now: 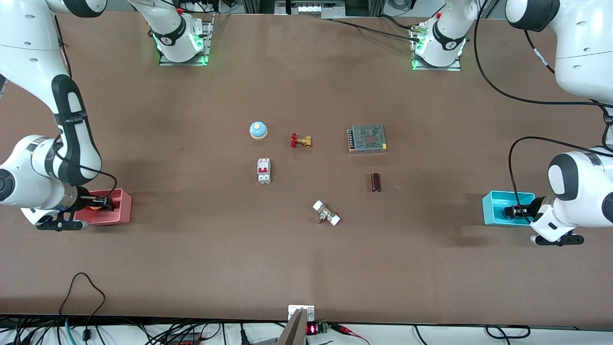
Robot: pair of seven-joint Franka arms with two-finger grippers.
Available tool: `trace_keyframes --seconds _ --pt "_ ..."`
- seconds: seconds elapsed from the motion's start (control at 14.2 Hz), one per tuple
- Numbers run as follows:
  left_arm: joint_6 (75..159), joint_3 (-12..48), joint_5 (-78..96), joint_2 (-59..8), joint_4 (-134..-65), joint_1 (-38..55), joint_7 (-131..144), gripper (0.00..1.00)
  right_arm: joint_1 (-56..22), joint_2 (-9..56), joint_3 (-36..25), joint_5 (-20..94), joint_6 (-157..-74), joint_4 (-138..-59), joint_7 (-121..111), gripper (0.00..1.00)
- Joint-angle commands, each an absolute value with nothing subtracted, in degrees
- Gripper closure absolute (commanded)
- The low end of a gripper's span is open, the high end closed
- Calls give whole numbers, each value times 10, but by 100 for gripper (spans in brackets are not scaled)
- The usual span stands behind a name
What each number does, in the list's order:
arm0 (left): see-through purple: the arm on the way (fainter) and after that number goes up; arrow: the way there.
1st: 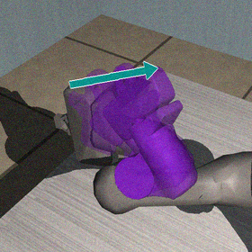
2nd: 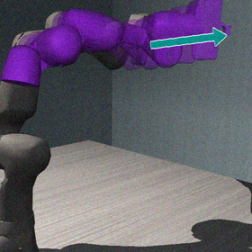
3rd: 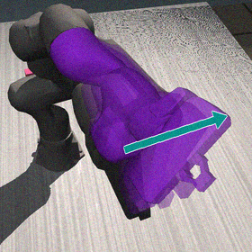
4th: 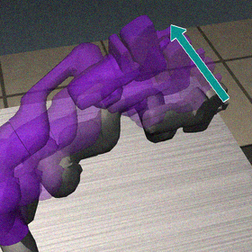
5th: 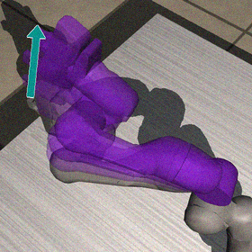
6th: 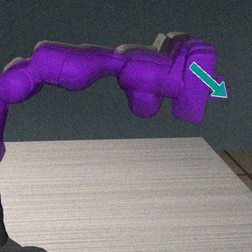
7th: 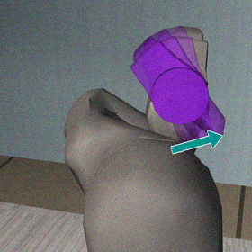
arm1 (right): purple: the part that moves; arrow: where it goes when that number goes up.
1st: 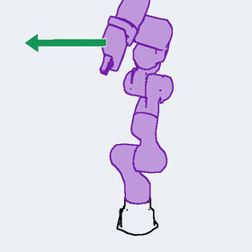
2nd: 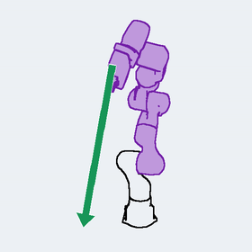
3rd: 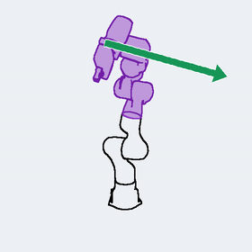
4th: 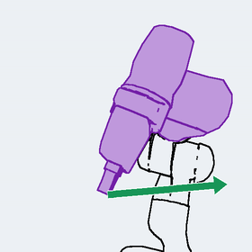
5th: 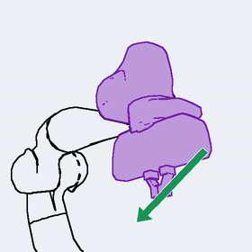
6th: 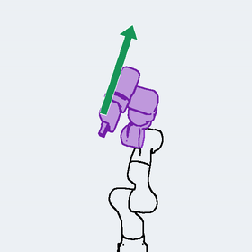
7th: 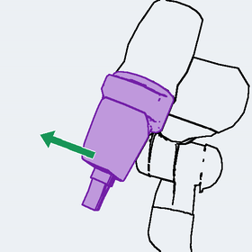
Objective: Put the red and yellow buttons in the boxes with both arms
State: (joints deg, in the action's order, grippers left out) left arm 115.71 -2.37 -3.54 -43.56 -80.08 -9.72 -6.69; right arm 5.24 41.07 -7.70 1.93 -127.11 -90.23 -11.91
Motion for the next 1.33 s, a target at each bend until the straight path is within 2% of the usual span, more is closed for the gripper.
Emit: trace_keyframes --seconds 0.0,0.07,0.21,0.42,0.77,1.12,1.26 --pt "1153 -19 -45 -398 -800 -93 -69 12 59 411 -70 19 -1279 -902 -123 29" --pt "1153 -19 -46 -382 -800 -91 -69 8 59 408 -69 20 -1278 -902 -120 0" --pt "1151 -9 -40 -339 -806 -84 -66 0 56 396 -69 20 -1272 -901 -120 0" --pt "1130 14 -40 -267 -837 -79 -34 0 56 347 -66 26 -1250 -888 -121 0" --pt "1085 59 -39 -121 -910 -80 20 0 41 282 -65 39 -1070 -789 -120 0" --pt "1014 93 -17 -47 -915 -83 44 0 -13 213 -65 40 -992 -779 -96 0" --pt "996 93 -3 -19 -928 -88 32 0 -35 176 -65 40 -934 -780 -48 0"
